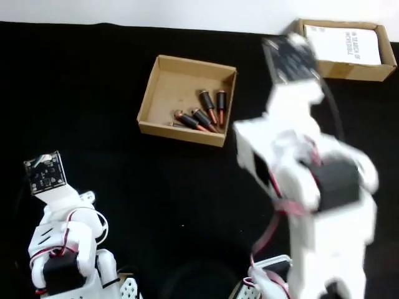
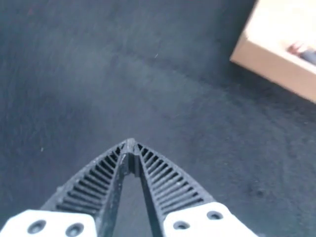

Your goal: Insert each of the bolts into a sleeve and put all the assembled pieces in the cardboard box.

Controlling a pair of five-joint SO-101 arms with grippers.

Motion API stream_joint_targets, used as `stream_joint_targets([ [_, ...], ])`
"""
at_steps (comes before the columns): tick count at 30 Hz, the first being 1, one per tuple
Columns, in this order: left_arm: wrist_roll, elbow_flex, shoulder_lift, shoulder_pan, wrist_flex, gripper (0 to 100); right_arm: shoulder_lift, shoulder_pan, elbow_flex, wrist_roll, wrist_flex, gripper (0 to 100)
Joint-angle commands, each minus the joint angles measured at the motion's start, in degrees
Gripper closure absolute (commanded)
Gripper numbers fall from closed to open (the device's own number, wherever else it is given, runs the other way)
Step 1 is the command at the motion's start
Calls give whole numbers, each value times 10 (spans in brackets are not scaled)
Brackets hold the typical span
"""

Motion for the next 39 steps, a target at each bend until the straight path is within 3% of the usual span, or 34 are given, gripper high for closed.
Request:
stream_joint_targets([
  [1,-4,-48,-2,38,4,991,-95,11,113,-36,24,992],
  [5,-36,-40,-2,73,4,991,-206,12,345,-57,-14,992],
  [9,-69,18,-2,83,-4,991,-313,40,588,-52,-163,992],
  [14,-89,100,-2,82,-41,991,-430,91,871,11,-383,992],
  [17,-88,149,-2,82,-42,991,-502,110,987,43,-440,992],
  [25,-87,225,0,82,-35,989,-696,131,1127,45,-418,992],
  [29,-87,225,-1,82,-10,989,-674,134,1136,46,-374,992],
  [32,-87,225,-1,82,-10,989,-672,134,1133,45,-280,992],
  [39,-87,225,-1,82,-10,989,-672,134,1134,47,-282,992],
])
